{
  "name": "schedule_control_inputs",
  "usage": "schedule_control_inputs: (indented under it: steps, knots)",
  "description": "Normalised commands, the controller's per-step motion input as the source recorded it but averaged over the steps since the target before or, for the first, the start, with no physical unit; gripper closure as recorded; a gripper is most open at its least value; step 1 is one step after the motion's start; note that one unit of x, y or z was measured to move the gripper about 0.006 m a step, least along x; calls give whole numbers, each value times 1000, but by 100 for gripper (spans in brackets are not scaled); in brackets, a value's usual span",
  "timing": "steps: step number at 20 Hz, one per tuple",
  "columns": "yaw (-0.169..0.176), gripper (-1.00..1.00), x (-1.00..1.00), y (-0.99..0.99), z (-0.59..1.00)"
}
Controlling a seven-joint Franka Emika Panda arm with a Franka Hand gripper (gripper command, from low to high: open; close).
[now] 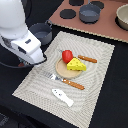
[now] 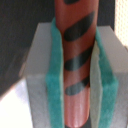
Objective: Interact with the objects in diverse but meaningful ways.
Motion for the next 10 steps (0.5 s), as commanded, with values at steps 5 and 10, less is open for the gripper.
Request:
schedule_control_inputs:
  steps: [5, 10]
  knots:
    - [0, 100, -158, 172, 570]
    - [0, 100, -39, 241, 588]
